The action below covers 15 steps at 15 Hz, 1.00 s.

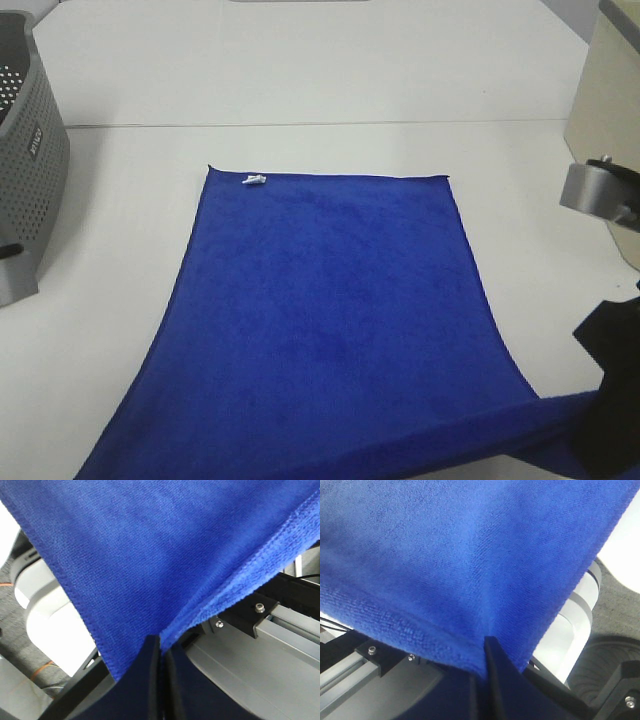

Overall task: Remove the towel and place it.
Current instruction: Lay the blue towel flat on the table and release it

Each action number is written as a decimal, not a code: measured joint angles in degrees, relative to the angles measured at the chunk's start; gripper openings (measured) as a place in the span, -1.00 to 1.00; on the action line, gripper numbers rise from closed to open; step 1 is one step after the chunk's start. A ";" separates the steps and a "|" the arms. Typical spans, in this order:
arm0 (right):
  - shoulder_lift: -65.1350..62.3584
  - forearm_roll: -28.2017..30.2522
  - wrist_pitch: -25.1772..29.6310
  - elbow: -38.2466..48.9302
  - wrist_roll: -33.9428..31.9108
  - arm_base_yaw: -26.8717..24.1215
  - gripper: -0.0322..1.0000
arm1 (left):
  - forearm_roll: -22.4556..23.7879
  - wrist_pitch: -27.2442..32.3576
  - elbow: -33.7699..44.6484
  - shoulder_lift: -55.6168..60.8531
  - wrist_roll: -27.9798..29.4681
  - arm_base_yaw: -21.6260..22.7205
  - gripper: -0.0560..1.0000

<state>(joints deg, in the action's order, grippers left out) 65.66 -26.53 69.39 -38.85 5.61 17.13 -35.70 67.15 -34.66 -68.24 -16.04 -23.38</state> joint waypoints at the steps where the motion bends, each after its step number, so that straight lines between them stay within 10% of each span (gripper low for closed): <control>1: 0.00 0.00 0.00 0.74 0.00 0.00 -0.91 | -1.89 -0.80 2.23 0.00 -0.80 -0.46 -0.89; 7: 0.00 2.58 0.06 3.44 -0.97 0.00 -0.91 | -1.32 -9.74 4.24 -5.27 0.23 -14.50 -0.89; 15: 0.00 2.64 0.00 6.36 -1.66 0.00 -0.91 | -1.83 -12.32 4.24 -10.94 0.52 -15.99 -0.89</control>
<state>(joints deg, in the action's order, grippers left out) 65.66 -23.89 69.39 -32.49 3.95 17.13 -37.53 54.83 -30.42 -79.18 -15.53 -39.36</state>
